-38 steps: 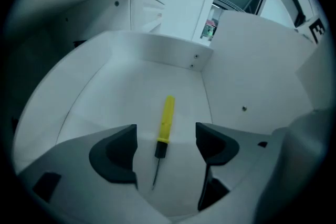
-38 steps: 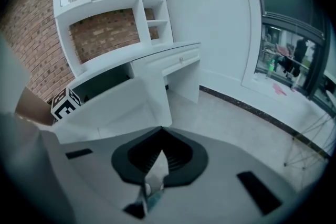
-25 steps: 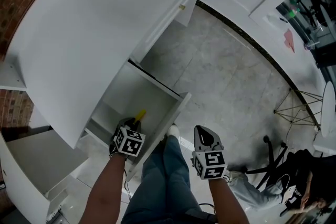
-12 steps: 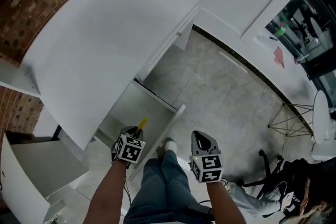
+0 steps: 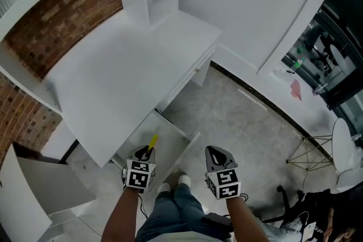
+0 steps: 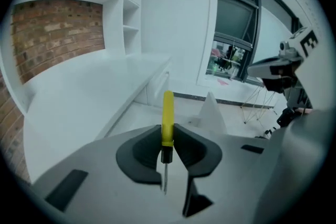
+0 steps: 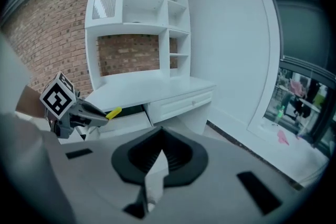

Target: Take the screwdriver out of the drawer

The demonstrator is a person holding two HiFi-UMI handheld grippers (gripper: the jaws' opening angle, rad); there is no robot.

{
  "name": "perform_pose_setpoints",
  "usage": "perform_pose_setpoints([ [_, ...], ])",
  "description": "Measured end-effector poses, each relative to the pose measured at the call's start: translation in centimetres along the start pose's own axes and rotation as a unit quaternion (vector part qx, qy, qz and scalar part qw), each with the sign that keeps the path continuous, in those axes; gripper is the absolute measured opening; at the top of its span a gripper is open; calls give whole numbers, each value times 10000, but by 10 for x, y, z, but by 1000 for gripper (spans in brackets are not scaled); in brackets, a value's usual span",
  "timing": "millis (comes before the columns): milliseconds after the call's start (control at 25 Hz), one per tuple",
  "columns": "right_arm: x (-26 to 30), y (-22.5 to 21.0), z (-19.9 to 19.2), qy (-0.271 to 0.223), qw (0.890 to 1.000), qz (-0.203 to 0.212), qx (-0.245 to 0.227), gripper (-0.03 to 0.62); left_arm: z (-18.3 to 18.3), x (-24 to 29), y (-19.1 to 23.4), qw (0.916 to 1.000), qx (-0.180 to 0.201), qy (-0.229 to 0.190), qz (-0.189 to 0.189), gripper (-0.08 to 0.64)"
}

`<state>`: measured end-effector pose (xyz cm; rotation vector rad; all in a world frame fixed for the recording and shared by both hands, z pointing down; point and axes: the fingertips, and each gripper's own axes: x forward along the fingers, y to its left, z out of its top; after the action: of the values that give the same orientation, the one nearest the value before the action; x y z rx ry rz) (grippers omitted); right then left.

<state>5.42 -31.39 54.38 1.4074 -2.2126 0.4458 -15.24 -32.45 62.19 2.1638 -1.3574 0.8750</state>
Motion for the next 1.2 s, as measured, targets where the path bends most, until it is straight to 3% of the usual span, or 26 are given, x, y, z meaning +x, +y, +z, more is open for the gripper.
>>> perform_pose_setpoints([
  [320,-3,17,42,-364,9991,86,-205,11,32,-51,32,9959,-431,-608,519,80],
  [760,20,68,56,-331,9975,429,-444,11,20,-92,134,9820,-1071,-819,1320,80],
  [1000,36,82,58,-223,9967,563,-535,11,11,-85,173,9797,-1205,-644,1466,80],
  [1200,49,82,54,-53,9968,609,-519,11,2,-53,192,9837,-1231,-118,1302,81],
])
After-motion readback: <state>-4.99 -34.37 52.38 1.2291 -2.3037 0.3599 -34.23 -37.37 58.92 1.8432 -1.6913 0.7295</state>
